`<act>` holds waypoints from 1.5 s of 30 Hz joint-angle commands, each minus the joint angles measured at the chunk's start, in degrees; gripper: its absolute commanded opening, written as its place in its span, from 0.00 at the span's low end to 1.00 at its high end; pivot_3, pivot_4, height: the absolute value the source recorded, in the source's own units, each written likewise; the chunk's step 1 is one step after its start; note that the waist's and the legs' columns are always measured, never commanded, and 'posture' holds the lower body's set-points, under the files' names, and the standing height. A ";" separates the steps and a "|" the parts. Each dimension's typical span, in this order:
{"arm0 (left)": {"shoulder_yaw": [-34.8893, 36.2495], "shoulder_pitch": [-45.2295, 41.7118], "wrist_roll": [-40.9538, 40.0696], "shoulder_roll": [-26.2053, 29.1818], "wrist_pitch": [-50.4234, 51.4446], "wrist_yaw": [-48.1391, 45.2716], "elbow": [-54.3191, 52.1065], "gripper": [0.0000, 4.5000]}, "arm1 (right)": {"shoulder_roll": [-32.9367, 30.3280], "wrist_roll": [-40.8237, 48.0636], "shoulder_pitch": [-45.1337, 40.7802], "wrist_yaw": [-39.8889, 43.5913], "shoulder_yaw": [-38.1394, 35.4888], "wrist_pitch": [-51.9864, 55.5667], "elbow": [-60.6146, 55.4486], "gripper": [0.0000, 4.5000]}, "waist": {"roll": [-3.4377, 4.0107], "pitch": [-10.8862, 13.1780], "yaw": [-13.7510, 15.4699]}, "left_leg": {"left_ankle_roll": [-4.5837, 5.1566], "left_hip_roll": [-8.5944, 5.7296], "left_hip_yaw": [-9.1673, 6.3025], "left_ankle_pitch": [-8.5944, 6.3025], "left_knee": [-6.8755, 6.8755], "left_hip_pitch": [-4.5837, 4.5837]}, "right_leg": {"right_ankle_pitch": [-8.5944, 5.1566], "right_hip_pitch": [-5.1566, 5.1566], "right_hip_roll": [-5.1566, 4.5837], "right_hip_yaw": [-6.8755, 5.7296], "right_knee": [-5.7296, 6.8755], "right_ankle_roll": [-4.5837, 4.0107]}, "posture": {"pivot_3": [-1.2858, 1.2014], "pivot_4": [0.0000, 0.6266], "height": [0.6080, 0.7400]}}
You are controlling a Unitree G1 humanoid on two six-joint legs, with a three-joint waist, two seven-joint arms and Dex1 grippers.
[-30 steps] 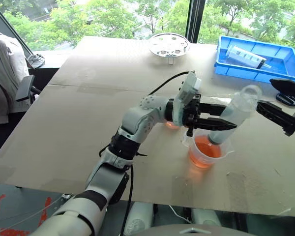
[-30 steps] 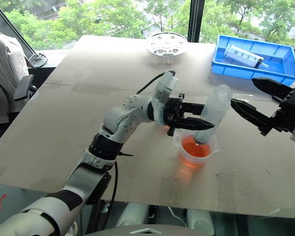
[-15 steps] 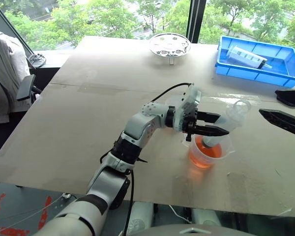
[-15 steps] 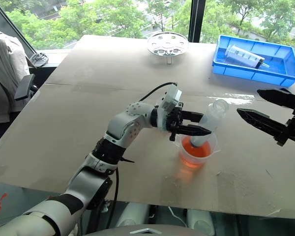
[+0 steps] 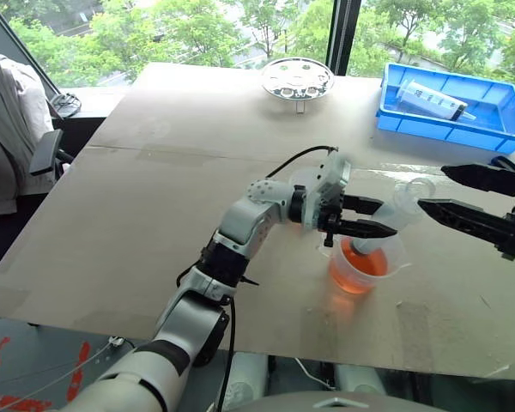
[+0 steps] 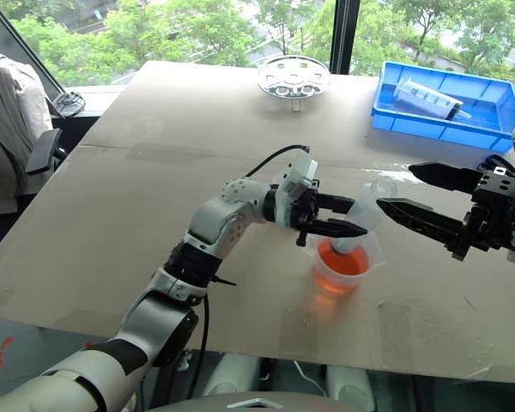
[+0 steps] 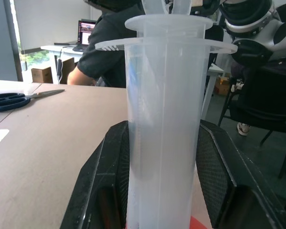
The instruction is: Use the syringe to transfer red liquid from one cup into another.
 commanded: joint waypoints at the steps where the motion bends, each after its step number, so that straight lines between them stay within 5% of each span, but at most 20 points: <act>1: -0.20 -0.27 0.52 -0.91 -2.03 -0.62 -0.56 0.31 | -0.65 0.87 -1.20 0.04 0.55 -1.39 0.62 1.00 | 0.00 0.00 -0.01 | 0.00 0.00 0.00 0.00 0.00 0.00 | 0.00 0.00 0.00 0.00 0.00 0.00 | 0.52 0.24 1.00; 2: -0.17 -0.27 0.65 -1.08 -2.10 -0.63 -0.54 0.31 | -0.79 1.05 -1.39 0.22 0.80 -1.26 0.87 1.00 | 0.00 0.00 -0.02 | 0.00 0.00 0.01 0.00 0.00 0.00 | 0.00 0.00 0.00 0.01 0.00 0.00 | 0.52 0.24 1.00; 8: 0.07 -0.35 1.11 -1.93 -2.67 -0.55 -0.51 0.31 | -1.01 -2.76 -0.64 3.97 0.94 -0.32 1.64 0.45 | 0.00 0.00 -0.02 | 0.00 0.01 0.00 0.00 0.00 0.00 | 0.00 0.00 0.01 0.00 0.00 0.00 | 0.52 0.24 1.00; 23: 0.37 0.00 1.54 -2.49 -2.73 -0.44 -1.50 0.31 | -0.90 -10.88 -0.63 7.27 1.30 -0.33 1.07 0.45 | 0.01 0.00 -0.02 | 0.00 0.01 0.00 0.00 0.00 0.01 | 0.00 0.00 0.01 0.00 0.01 0.01 | 0.52 0.24 1.00; 26: 0.35 0.10 1.53 -2.72 -2.63 -0.37 -1.51 0.31 | -0.64 -10.93 -0.81 7.43 1.45 -0.34 1.07 0.30 | 0.00 0.00 -0.02 | 0.00 0.01 0.00 0.00 0.00 0.01 | 0.00 0.00 0.00 0.01 0.00 0.01 | 0.52 0.24 1.00; 29: 0.35 0.24 1.42 -2.71 -2.40 -0.33 -1.66 0.31 | -0.69 -10.43 -1.52 7.57 2.01 -0.49 1.17 0.01 | 0.00 0.00 -0.02 | 0.00 0.01 0.00 0.00 0.00 0.01 | 0.00 0.00 0.00 0.00 0.01 0.01 | 0.52 0.24 1.00; 45: -0.12 1.61 0.31 -1.96 0.75 -0.86 -3.21 0.31 | -0.28 -4.94 -7.69 5.44 2.97 -1.54 3.61 0.01 | 0.00 0.00 -0.03 | 0.00 0.01 0.00 0.00 0.00 0.01 | 0.00 0.00 0.00 0.00 0.01 0.01 | 0.52 0.24 1.00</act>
